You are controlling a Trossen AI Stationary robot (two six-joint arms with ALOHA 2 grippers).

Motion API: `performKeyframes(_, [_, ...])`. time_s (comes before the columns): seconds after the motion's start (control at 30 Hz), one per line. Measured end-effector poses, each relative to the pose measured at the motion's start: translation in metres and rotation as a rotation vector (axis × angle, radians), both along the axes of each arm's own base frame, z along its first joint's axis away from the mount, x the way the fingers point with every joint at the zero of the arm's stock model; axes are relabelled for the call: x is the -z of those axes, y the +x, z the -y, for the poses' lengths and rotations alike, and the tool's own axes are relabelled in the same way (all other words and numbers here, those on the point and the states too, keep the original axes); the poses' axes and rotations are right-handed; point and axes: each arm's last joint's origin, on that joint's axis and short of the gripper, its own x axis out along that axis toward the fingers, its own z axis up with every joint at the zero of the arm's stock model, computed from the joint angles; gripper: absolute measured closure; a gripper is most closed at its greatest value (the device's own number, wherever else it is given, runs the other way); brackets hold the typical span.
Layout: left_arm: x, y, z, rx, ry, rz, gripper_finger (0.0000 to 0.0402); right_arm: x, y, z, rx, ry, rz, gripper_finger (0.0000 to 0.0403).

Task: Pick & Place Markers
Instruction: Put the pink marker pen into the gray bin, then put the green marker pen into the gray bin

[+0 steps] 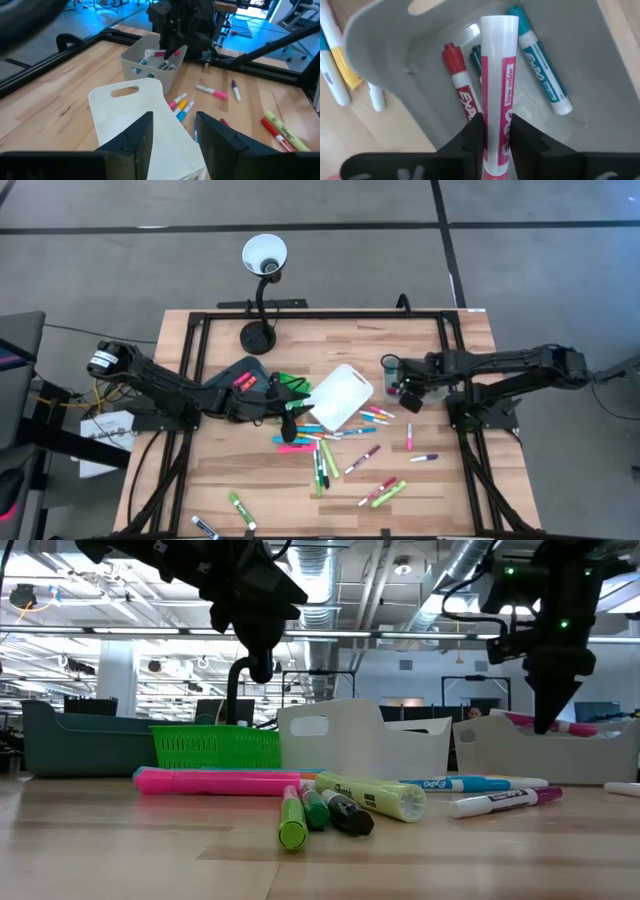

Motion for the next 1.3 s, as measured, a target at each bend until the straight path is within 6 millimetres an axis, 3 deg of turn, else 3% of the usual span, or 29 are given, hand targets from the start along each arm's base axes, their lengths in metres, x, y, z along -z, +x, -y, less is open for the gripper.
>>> performKeyframes(0.17, [-0.001,0.0,0.0,0.0,-0.003,0.008,0.0257,0.007,0.009,0.003,0.058,0.029,0.01,0.0326])
performKeyframes(0.5, [-0.001,0.0,0.0,0.001,-0.004,0.012,0.0257,0.048,0.025,0.007,0.125,-0.004,-0.22,0.0325])
performKeyframes(0.73, [-0.002,0.0,0.0,0.001,-0.005,0.017,0.0257,0.057,0.031,0.008,0.078,0.002,-0.295,0.0286])
performKeyframes(0.9, [-0.007,0.001,0.001,0.014,0.003,0.031,0.0257,0.037,0.039,0.009,0.065,0.008,-0.325,0.025])
performKeyframes(1.07, [-0.032,-0.004,0.003,0.111,-0.012,0.11,0.0257,-0.002,0.05,0.004,0.064,0.004,-0.329,0.0225])
performKeyframes(1.17, [-0.048,-0.016,0.008,0.19,-0.003,0.154,0.0257,-0.028,0.057,-0.003,0.064,-0.007,-0.255,0.0219])
performKeyframes(1.3, [-0.058,-0.031,0.024,0.267,-0.028,0.179,0.0257,-0.06,0.069,-0.025,-0.037,-0.021,0.019,0.022])
